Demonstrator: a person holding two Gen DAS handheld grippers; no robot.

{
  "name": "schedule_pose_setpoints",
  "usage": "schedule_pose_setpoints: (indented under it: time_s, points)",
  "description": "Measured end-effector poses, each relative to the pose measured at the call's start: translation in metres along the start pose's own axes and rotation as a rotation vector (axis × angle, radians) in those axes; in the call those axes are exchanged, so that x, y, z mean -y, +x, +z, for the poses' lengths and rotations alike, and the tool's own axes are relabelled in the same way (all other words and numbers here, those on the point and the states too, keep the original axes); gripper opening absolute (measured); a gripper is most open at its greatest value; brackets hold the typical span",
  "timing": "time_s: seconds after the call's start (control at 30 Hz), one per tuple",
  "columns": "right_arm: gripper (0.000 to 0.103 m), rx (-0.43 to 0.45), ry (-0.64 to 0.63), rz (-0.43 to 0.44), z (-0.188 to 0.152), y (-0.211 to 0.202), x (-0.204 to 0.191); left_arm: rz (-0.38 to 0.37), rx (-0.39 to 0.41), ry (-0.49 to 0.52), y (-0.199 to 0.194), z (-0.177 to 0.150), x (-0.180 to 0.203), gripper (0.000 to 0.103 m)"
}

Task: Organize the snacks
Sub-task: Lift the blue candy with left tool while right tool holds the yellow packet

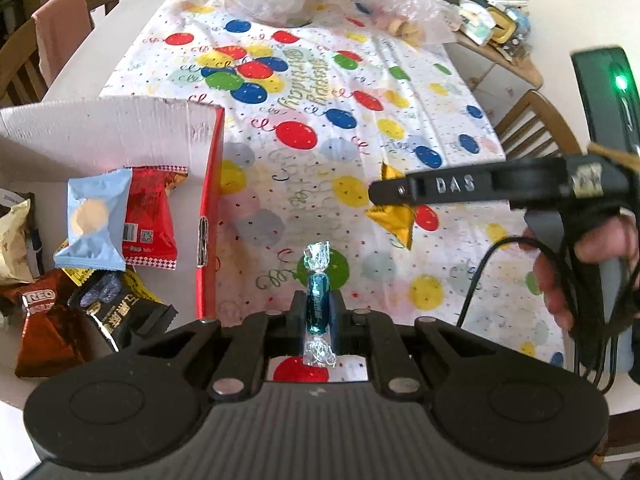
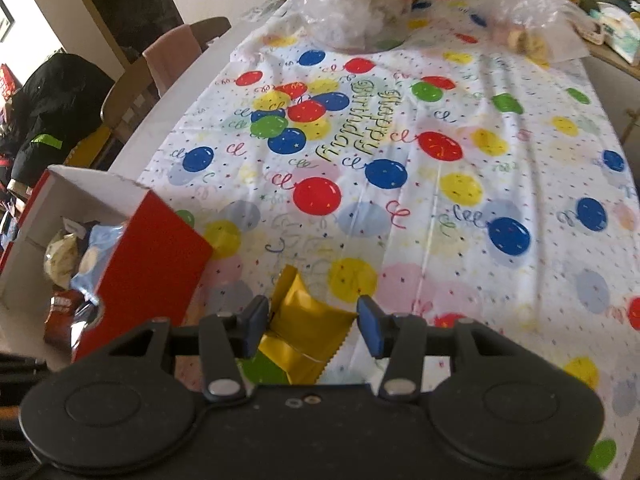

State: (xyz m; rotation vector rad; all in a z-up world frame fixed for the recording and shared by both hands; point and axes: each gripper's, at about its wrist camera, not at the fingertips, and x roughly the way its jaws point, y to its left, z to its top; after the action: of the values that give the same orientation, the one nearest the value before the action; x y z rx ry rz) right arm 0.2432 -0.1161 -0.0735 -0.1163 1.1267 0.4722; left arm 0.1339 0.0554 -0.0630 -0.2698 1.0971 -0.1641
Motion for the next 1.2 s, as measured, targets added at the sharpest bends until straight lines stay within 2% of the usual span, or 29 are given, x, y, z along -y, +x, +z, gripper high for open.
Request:
schedule_pose_setpoints:
  time_s: [0.23, 0.47, 0.7, 0.9, 1.07, 1.17, 1.2]
  points:
    - [0.047, 0.032, -0.002, -0.01, -0.014, -0.033, -0.028, -0.009, 0.036, 0.027, -0.033, 0.002, -0.014, 0.011]
    - [0.047, 0.072, -0.01, -0.005, -0.018, -0.05, -0.069, 0.02, 0.086, 0.026, -0.06, 0.009, -0.052, 0.011]
    - [0.047, 0.086, 0.014, -0.026, -0.027, -0.053, -0.084, 0.012, 0.066, 0.053, -0.066, 0.006, -0.074, 0.011]
    - [0.048, 0.075, 0.051, -0.022, -0.043, -0.053, -0.068, 0.004, 0.011, 0.116, -0.046, -0.007, -0.045, 0.011]
    - [0.048, 0.063, 0.056, 0.008, -0.049, -0.055, -0.036, 0.077, 0.004, 0.136, -0.02, -0.018, -0.003, 0.012]
    - [0.048, 0.053, 0.043, 0.029, -0.051, -0.056, -0.014, 0.13, 0.025, 0.111, -0.002, -0.023, 0.015, 0.028]
    - [0.048, 0.052, 0.039, 0.037, -0.052, -0.055, -0.007, 0.14, 0.034, 0.094, 0.002, -0.024, 0.017, 0.037]
